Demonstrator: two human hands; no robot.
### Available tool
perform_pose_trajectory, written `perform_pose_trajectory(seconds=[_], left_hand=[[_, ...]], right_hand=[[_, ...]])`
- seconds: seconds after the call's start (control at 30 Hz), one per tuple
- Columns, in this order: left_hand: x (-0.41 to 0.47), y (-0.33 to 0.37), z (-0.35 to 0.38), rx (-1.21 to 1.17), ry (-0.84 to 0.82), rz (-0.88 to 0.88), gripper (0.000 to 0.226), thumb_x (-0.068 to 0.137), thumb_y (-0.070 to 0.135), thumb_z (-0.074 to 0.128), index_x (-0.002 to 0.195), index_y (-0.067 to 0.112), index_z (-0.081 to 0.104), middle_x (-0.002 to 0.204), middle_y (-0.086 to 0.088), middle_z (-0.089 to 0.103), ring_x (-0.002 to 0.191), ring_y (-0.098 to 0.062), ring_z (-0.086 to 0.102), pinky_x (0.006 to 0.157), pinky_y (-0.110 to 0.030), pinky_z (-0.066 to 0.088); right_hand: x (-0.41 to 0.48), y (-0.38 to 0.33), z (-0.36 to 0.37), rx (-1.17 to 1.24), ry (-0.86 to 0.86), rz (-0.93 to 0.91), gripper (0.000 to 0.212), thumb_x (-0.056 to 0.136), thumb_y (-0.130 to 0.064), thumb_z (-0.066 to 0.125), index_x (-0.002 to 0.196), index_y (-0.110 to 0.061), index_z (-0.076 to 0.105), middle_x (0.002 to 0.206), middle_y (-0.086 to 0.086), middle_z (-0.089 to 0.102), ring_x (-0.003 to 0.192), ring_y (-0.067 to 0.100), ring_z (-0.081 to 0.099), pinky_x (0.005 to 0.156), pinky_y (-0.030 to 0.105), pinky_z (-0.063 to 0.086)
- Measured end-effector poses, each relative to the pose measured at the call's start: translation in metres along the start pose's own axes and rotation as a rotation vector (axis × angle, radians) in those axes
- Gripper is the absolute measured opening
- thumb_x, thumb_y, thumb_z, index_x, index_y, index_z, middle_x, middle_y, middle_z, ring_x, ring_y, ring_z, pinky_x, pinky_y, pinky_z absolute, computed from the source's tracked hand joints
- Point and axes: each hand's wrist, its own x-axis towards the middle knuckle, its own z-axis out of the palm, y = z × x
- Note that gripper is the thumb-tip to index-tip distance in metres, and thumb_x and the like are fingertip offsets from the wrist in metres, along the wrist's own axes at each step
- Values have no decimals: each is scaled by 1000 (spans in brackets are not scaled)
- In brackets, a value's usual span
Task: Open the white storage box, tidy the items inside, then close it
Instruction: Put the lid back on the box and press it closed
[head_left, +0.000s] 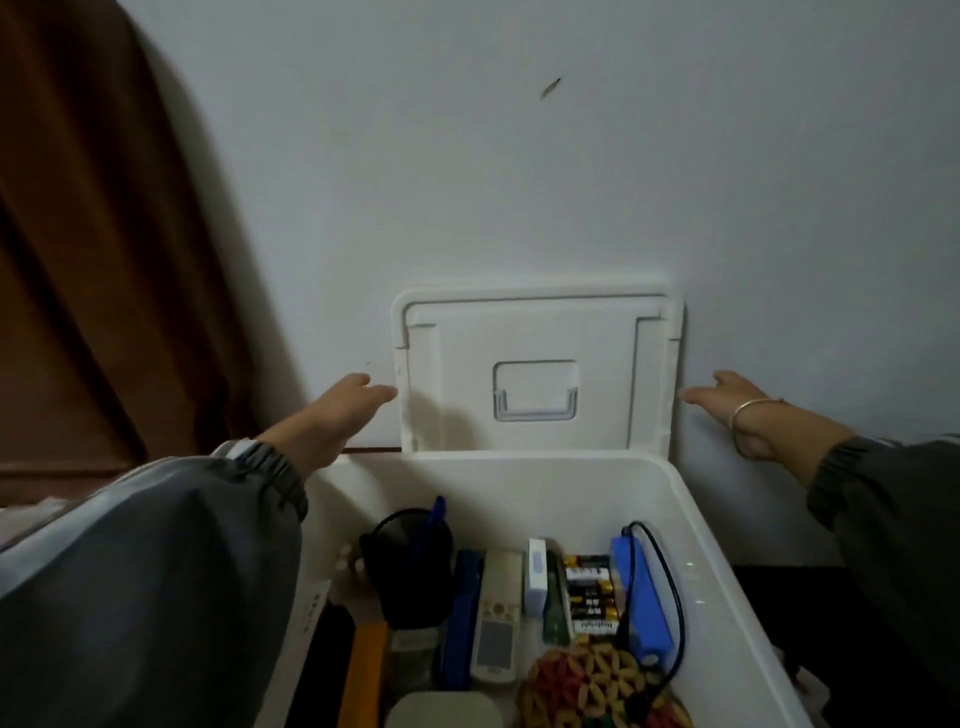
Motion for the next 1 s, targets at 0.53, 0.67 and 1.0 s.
perform_pose_trajectory(seconds=[0.53, 0.67, 1.0], left_hand=[[78, -19, 51, -1, 30, -159, 37, 90, 2, 48, 127, 3, 44, 141, -14, 39, 135, -27, 30, 112, -45, 20], [70, -21, 45, -58, -30, -129, 30, 87, 2, 48, 116, 11, 46, 134, -7, 39, 136, -24, 26, 112, -44, 18], [-2, 33, 16, -215, 87, 305, 55, 82, -3, 47, 124, 32, 47, 118, 12, 58, 114, -17, 49, 83, -24, 40]], right_hand=[[42, 11, 53, 277, -5, 35, 44, 81, -5, 60, 124, -6, 48, 126, 15, 55, 103, 29, 55, 81, 31, 43], [33, 10, 48, 358, -55, 41, 51, 83, 2, 55, 132, -4, 43, 130, 15, 52, 103, 28, 51, 75, 30, 41], [-38, -43, -10, 733, 70, -311, 46, 80, 15, 44, 113, -16, 52, 82, -8, 63, 73, 7, 57, 60, 14, 47]])
